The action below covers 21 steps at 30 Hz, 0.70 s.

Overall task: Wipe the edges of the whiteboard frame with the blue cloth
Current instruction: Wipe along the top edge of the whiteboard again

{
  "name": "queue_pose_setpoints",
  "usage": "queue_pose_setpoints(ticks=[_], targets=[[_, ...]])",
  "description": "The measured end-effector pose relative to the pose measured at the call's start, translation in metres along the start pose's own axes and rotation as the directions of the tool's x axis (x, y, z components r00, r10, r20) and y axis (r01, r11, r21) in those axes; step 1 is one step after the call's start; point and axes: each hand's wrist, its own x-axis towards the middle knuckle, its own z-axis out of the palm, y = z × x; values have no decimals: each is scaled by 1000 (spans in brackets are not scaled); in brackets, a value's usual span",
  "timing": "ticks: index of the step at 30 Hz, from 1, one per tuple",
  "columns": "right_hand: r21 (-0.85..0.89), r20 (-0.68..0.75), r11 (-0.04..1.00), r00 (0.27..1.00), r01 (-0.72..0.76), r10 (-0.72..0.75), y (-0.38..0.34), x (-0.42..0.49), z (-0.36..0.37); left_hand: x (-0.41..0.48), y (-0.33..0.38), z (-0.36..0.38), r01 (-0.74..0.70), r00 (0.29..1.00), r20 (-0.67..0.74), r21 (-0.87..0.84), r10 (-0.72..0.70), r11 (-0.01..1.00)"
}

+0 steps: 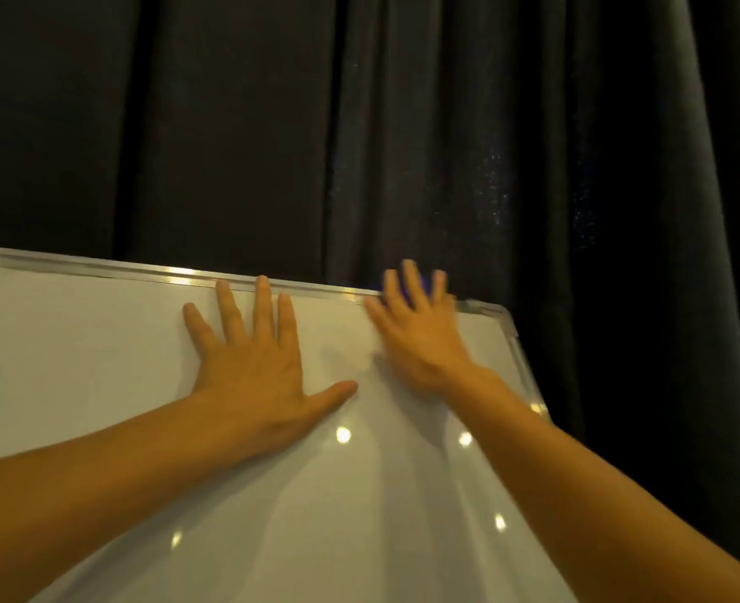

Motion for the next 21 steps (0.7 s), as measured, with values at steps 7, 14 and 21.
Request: queue_pose_setpoints(ticks=[7,14,21], targets=[[47,27,995,996,88,-89,31,-4,-13,17,63,7,-105,992,-62,25,106,994],[176,116,968,981,-177,158,53,-13,-6,23,89,25,-174,980,-93,29,176,984],[10,-9,1000,1000,11,-11,46,-4,-2,27,100,36,-193,969,-146,60,200,979]])
